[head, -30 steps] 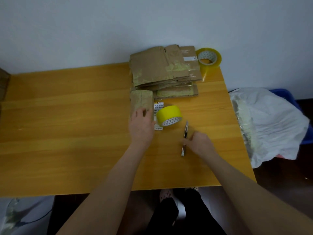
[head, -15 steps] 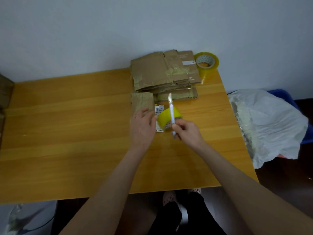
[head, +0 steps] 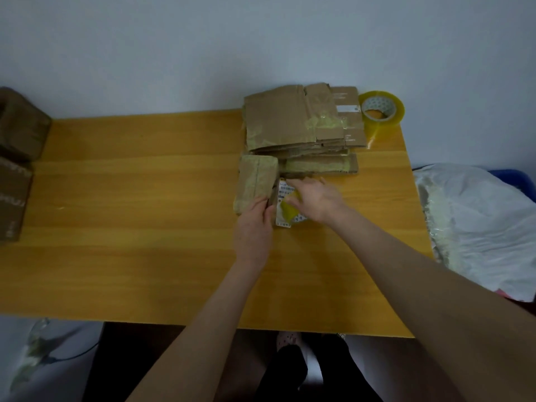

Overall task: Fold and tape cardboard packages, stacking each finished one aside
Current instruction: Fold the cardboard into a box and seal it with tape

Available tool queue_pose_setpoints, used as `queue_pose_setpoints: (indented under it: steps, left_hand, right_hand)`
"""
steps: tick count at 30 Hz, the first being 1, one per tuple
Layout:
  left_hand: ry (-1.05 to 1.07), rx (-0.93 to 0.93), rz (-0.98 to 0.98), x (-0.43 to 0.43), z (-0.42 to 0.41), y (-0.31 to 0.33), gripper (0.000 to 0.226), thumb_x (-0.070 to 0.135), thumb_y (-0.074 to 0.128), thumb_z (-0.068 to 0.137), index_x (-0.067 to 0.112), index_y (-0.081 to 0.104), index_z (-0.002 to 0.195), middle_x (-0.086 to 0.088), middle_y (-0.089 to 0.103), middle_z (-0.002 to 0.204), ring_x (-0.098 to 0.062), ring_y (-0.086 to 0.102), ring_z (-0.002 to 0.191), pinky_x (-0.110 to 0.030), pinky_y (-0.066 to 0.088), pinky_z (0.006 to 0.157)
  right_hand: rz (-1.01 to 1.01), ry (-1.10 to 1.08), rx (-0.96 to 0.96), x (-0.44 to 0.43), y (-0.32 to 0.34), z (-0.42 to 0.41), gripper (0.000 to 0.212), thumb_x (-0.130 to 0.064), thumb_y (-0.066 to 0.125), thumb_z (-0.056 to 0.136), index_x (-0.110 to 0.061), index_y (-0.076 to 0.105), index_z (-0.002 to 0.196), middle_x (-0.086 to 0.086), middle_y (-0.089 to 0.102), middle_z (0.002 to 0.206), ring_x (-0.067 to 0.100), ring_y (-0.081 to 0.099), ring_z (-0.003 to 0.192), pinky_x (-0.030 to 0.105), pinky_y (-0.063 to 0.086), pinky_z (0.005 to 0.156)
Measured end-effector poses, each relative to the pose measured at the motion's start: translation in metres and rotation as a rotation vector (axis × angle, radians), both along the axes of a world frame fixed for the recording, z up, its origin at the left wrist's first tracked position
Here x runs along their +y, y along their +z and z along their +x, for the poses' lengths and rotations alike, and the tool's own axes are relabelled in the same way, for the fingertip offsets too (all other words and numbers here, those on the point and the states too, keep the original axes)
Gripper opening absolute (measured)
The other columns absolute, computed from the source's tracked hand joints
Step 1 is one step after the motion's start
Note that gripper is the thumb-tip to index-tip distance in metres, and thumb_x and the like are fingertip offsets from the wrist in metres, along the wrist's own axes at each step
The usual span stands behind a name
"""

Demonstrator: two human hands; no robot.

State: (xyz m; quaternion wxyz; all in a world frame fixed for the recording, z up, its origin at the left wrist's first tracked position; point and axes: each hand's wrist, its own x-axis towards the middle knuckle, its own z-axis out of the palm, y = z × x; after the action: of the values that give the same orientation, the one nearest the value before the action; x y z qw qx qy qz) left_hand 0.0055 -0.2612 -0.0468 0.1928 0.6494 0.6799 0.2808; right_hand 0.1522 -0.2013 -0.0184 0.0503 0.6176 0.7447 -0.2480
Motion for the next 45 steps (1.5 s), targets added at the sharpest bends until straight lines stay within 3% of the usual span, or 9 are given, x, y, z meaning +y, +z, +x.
queue_pose_setpoints:
  steps: [3, 9, 16, 21, 25, 28, 31, 34, 45]
  left_hand:
    - [-0.001, 0.032, -0.053, 0.003, 0.001, -0.006, 0.029, 0.01, 0.055, 0.095, 0.001, 0.063, 0.121, -0.009, 0.063, 0.126, -0.022, 0.059, 0.115, -0.028, 0.042, 0.099]
    - [0.008, 0.098, -0.085, 0.005, 0.005, -0.005, 0.032, 0.011, 0.053, 0.096, 0.003, 0.06, 0.126, -0.008, 0.06, 0.131, -0.02, 0.057, 0.119, -0.027, 0.04, 0.102]
    - [-0.02, 0.143, -0.08, 0.003, 0.006, -0.001, 0.033, 0.009, 0.053, 0.095, 0.001, 0.057, 0.127, -0.01, 0.057, 0.133, -0.023, 0.054, 0.123, -0.031, 0.041, 0.105]
    - [-0.018, 0.13, -0.091, 0.006, 0.006, 0.001, 0.032, 0.01, 0.053, 0.095, 0.0, 0.059, 0.126, -0.012, 0.062, 0.125, -0.025, 0.059, 0.113, -0.032, 0.044, 0.098]
    - [-0.049, 0.165, -0.028, 0.002, 0.003, 0.02, 0.02, 0.012, 0.049, 0.097, 0.002, 0.063, 0.106, -0.009, 0.063, 0.091, -0.018, 0.051, 0.075, -0.033, 0.046, 0.068]
    - [-0.091, 0.262, -0.042, -0.017, 0.004, 0.035, 0.02, 0.017, 0.043, 0.1, 0.005, 0.059, 0.105, -0.007, 0.06, 0.078, -0.019, 0.047, 0.061, -0.026, 0.032, 0.052]
    - [-0.132, 0.387, -0.221, -0.036, 0.011, 0.038, 0.027, 0.018, 0.035, 0.103, 0.011, 0.05, 0.125, -0.006, 0.063, 0.092, -0.025, 0.059, 0.075, -0.029, 0.035, 0.059]
    - [-0.142, 0.496, -0.297, -0.047, 0.017, 0.038, 0.045, 0.012, 0.033, 0.101, 0.02, 0.027, 0.145, -0.001, 0.051, 0.084, -0.02, 0.048, 0.069, -0.03, 0.034, 0.058]
    - [-0.136, 0.494, -0.386, -0.035, 0.024, 0.041, 0.05, -0.002, 0.034, 0.095, 0.02, 0.034, 0.139, -0.013, 0.062, 0.1, -0.03, 0.059, 0.088, -0.033, 0.036, 0.063]
  right_hand:
    - [-0.033, 0.044, -0.097, -0.001, -0.002, 0.008, 0.052, -0.051, 0.045, 0.096, -0.03, 0.039, 0.143, 0.005, 0.056, 0.134, 0.025, 0.05, 0.124, 0.04, 0.037, 0.104]
    - [-0.142, -0.07, 0.093, -0.022, -0.01, 0.021, 0.051, -0.049, 0.053, 0.093, -0.035, 0.042, 0.141, 0.0, 0.059, 0.133, 0.022, 0.059, 0.11, 0.035, 0.052, 0.084]
    - [-0.048, -0.238, -0.056, -0.035, -0.01, 0.016, 0.043, -0.043, 0.046, 0.098, -0.036, 0.039, 0.141, -0.004, 0.058, 0.079, 0.018, 0.063, 0.077, 0.023, 0.033, 0.047]
    - [-0.042, -0.27, 0.034, -0.036, -0.01, 0.019, 0.031, -0.042, 0.045, 0.099, -0.039, 0.053, 0.129, 0.002, 0.067, 0.108, 0.023, 0.061, 0.101, 0.027, 0.041, 0.068]
    - [-0.042, -0.383, 0.122, -0.039, -0.011, 0.016, 0.029, -0.045, 0.047, 0.098, -0.038, 0.06, 0.123, 0.002, 0.067, 0.108, 0.023, 0.061, 0.098, 0.028, 0.043, 0.068]
    - [-0.047, -0.449, 0.167, -0.04, -0.01, 0.012, 0.028, -0.043, 0.049, 0.098, -0.036, 0.063, 0.12, 0.002, 0.068, 0.106, 0.023, 0.062, 0.097, 0.03, 0.048, 0.069]
    - [-0.04, -0.466, 0.186, -0.041, -0.009, 0.01, 0.028, -0.041, 0.049, 0.098, -0.032, 0.065, 0.119, 0.004, 0.068, 0.107, 0.024, 0.061, 0.099, 0.031, 0.048, 0.072]
    - [-0.04, -0.487, 0.194, -0.042, -0.007, 0.009, 0.027, -0.04, 0.049, 0.098, -0.032, 0.065, 0.119, 0.005, 0.068, 0.108, 0.026, 0.061, 0.1, 0.03, 0.045, 0.07]
    - [0.016, -0.476, 0.162, -0.045, -0.008, 0.002, 0.029, -0.038, 0.048, 0.099, -0.028, 0.065, 0.121, 0.005, 0.069, 0.107, 0.024, 0.063, 0.097, 0.026, 0.041, 0.065]
